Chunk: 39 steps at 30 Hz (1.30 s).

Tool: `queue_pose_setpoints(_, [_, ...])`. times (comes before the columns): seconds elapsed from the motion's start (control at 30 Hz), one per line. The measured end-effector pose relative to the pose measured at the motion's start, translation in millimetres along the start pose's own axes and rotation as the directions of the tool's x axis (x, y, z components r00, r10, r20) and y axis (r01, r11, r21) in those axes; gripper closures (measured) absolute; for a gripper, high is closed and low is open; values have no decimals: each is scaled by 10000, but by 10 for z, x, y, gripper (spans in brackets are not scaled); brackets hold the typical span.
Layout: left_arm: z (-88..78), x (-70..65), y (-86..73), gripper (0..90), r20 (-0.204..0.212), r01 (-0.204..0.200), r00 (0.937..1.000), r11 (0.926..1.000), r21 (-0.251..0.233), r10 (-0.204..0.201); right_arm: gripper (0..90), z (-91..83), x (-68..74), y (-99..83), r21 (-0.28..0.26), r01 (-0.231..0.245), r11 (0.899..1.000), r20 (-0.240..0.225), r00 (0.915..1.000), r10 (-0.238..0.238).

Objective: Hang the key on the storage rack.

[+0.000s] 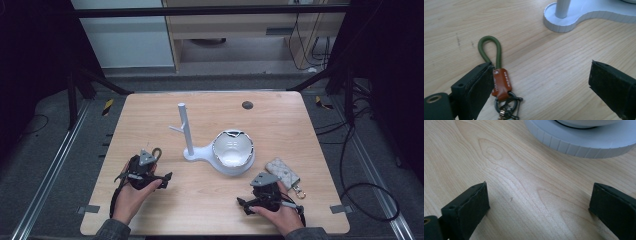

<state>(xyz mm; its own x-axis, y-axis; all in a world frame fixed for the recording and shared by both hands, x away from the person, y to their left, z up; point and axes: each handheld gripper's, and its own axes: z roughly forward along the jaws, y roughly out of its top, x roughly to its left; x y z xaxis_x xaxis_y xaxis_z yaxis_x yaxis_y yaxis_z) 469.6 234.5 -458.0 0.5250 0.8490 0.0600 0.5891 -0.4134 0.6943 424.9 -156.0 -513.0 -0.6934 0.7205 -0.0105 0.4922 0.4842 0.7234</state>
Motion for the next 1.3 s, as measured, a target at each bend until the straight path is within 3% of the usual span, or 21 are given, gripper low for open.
queue_pose_setpoints(0.3, [14,129,129,113,-310,-58,9995,9969,781,83,10,40,-67,35,16,-259,9997,192,9995,259])
queue_pose_setpoints(0.43, [12,211,189,137,-336,-112,9993,9887,1495,164,10,39,-67,35,33,-258,9997,188,9995,257])
queue_pose_setpoints(0.6, [-10,306,255,185,-430,39,9991,9825,1863,41,10,40,-66,35,13,-260,9997,192,9995,259])
queue_pose_setpoints(0.7, [-23,380,275,236,-487,395,9984,9784,2028,-302,10,39,-67,35,28,-257,9997,189,9995,257])
queue_pose_setpoints(0.9, [10,426,282,306,-404,694,9973,9699,2336,-616,10,38,-65,35,34,-282,9996,183,9994,282])
queue_pose_setpoints(1.03, [80,449,265,324,-265,968,9953,9626,2532,-931,10,38,-65,35,33,-284,9996,184,9994,283])
queue_pose_setpoints(1.13, [151,465,248,349,-181,1066,9942,9526,2848,-1058,10,38,-65,35,32,-282,9996,182,9994,281])
queue_pose_setpoints(1.3, [212,451,252,409,-146,1257,9918,9463,2978,-1272,11,39,-64,34,11,-280,9996,203,9994,279])
